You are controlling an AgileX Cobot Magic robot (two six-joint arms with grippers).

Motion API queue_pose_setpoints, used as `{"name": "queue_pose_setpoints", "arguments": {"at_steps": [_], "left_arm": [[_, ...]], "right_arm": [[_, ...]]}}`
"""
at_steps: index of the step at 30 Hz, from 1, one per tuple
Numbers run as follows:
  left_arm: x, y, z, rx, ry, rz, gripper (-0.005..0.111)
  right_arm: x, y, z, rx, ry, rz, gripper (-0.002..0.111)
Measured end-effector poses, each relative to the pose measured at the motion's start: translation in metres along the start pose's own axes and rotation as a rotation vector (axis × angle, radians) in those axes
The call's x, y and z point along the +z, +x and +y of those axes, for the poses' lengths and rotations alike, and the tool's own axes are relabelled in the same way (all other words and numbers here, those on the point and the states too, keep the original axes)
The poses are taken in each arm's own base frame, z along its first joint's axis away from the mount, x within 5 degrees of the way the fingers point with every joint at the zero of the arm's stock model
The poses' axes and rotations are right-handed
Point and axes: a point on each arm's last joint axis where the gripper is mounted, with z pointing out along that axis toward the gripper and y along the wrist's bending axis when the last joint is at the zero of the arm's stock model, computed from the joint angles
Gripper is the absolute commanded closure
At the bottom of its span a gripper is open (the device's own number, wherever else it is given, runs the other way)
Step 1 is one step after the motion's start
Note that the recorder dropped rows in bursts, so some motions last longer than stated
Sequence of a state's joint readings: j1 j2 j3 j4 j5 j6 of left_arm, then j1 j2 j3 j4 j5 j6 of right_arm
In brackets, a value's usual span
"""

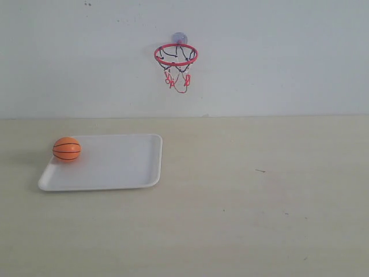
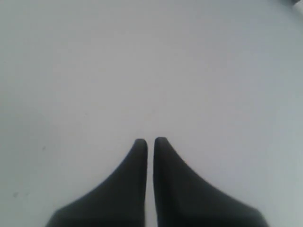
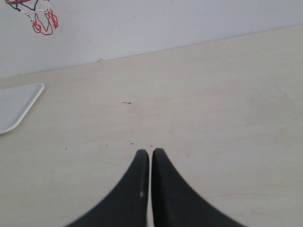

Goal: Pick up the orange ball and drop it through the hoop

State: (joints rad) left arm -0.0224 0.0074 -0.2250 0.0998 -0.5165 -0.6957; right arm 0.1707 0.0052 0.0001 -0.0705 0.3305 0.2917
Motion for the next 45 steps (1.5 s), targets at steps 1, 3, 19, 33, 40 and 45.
{"name": "queue_pose_setpoints", "arguments": {"at_steps": [1,3,19,33,40,45], "left_arm": [[0.005,0.0,0.0,0.028,-0.03,0.047,0.103],[0.019,0.0,0.001,0.092,-0.076,0.132,0.103],[0.175,0.081,0.063,0.208,-0.275,0.596,0.103],[0.235,0.229,0.182,0.467,-0.523,1.541,0.103],[0.238,0.292,0.214,0.364,-0.453,1.761,0.097],[0.238,0.311,0.226,0.354,-0.45,1.78,0.062]], "right_arm": [[0.0,0.0,0.0,0.0,0.0,0.0,0.107],[0.0,0.0,0.0,0.0,0.0,0.0,0.107],[0.0,0.0,0.0,0.0,0.0,0.0,0.107],[0.0,0.0,0.0,0.0,0.0,0.0,0.107],[0.0,0.0,0.0,0.0,0.0,0.0,0.107],[0.0,0.0,0.0,0.0,0.0,0.0,0.107]]}}
